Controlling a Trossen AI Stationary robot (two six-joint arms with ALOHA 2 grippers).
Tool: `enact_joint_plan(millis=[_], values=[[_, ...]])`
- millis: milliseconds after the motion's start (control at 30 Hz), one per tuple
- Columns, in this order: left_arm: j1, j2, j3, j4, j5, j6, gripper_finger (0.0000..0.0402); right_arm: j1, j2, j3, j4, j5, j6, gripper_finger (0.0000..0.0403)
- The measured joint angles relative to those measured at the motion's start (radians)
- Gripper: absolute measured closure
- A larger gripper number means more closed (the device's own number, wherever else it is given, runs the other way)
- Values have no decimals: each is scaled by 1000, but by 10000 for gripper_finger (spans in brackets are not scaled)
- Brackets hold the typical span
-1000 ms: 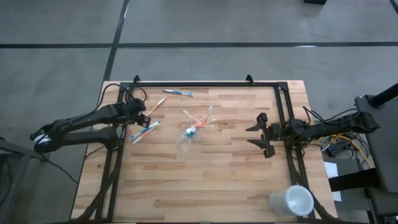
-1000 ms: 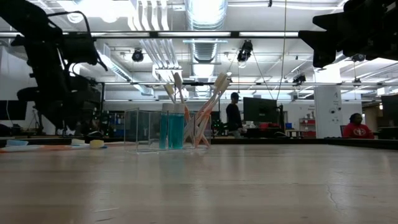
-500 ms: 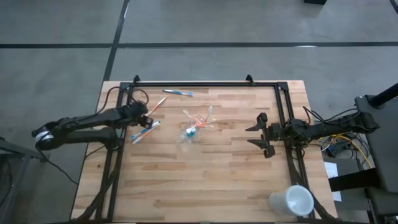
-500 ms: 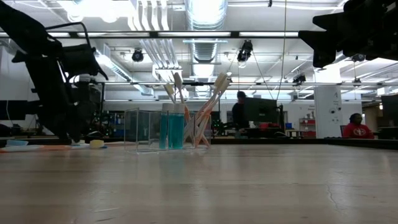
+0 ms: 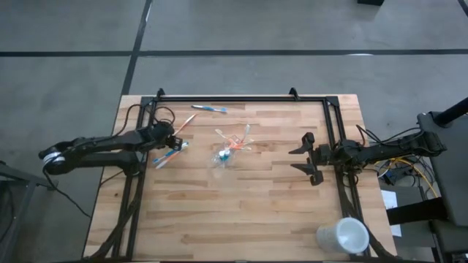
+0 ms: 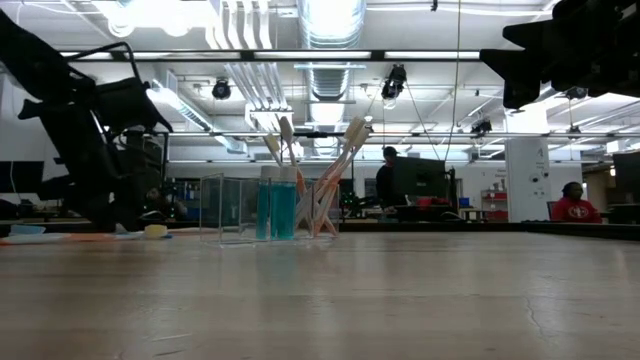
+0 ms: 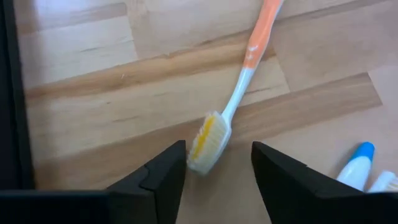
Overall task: Pick & Place toothbrushing station
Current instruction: Put the orange toothbrush into the transparent
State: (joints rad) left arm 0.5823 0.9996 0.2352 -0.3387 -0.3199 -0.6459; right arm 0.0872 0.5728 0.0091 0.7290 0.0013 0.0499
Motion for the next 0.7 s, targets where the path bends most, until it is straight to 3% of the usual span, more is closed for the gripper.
enact_joint_plan(millis=[167, 400, 700], values=[[0, 1, -2, 12, -2, 0, 255, 0, -1, 0, 0, 0, 0, 188], [0, 0, -2, 21, 18, 9, 368, 0, 0, 0, 0, 0, 1, 188], [0, -4, 37, 12, 53, 59, 365, 0, 0, 0, 0, 0, 0, 188]])
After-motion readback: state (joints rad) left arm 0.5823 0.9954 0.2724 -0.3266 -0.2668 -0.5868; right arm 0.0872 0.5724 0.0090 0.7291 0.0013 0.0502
